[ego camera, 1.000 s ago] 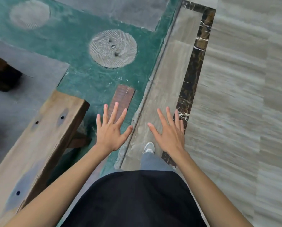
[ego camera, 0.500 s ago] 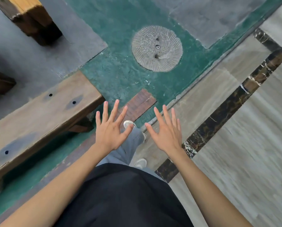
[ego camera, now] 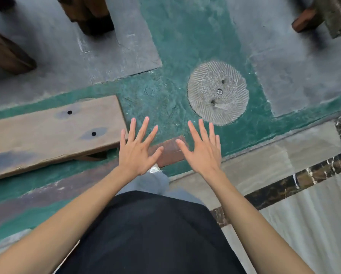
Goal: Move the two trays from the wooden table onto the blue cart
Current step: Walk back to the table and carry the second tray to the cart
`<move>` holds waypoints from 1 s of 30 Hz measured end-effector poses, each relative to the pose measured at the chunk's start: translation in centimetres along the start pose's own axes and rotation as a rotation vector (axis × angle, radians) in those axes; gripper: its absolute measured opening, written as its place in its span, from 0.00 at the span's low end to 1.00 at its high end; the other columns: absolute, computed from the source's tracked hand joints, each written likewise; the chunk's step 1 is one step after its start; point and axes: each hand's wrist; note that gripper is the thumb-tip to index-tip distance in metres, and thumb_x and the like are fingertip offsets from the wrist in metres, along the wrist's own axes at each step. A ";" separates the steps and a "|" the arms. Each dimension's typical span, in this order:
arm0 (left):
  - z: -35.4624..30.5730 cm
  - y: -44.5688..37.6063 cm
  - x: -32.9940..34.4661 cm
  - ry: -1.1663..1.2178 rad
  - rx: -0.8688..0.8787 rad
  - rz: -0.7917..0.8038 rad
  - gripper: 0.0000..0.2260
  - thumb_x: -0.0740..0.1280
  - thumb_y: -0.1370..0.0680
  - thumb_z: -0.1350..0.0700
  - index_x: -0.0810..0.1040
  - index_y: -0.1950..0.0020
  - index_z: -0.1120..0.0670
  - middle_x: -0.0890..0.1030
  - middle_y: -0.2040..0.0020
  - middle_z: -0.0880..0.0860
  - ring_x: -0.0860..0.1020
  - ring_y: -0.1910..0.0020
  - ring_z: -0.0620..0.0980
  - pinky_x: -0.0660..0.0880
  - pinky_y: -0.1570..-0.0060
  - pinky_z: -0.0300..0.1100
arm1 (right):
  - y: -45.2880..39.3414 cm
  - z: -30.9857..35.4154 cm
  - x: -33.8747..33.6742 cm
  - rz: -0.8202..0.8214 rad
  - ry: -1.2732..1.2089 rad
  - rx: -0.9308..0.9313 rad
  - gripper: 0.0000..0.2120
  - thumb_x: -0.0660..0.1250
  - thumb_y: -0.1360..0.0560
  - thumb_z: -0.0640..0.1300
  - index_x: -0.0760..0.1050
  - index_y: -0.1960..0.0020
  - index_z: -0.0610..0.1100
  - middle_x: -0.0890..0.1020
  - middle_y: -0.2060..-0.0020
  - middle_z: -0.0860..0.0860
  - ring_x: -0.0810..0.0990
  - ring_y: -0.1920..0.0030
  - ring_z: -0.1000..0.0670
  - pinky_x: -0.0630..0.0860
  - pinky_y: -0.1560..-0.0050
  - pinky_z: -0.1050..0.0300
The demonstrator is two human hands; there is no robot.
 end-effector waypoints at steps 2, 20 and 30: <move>0.2 -2.0 -2.0 0.018 -0.047 -0.047 0.33 0.50 0.22 0.32 0.56 0.18 0.42 0.44 0.16 0.48 0.40 0.18 0.60 0.45 0.24 0.65 | -3.1 1.1 -2.3 -0.005 0.008 -0.030 0.38 0.48 0.22 0.75 0.50 0.17 0.60 0.47 0.16 0.54 0.39 0.18 0.48 0.45 0.20 0.40; 5.3 -26.7 -11.1 0.194 -0.633 -0.178 0.34 0.47 0.23 0.31 0.50 0.18 0.40 0.38 0.17 0.46 0.34 0.19 0.56 0.40 0.24 0.64 | -38.9 13.1 -12.4 0.150 0.172 -0.502 0.37 0.49 0.22 0.74 0.50 0.17 0.59 0.47 0.16 0.54 0.38 0.18 0.47 0.44 0.20 0.40; 8.7 -34.4 -17.6 0.248 -0.906 -0.251 0.34 0.48 0.22 0.31 0.49 0.17 0.40 0.38 0.17 0.46 0.34 0.19 0.55 0.40 0.23 0.62 | -52.0 23.6 -16.4 0.201 0.303 -0.867 0.37 0.49 0.23 0.75 0.53 0.18 0.61 0.50 0.16 0.53 0.41 0.18 0.46 0.44 0.20 0.39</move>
Point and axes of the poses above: each hand's wrist, its own y-axis away from the middle knuckle, its own x-axis out of the palm, z = x × y
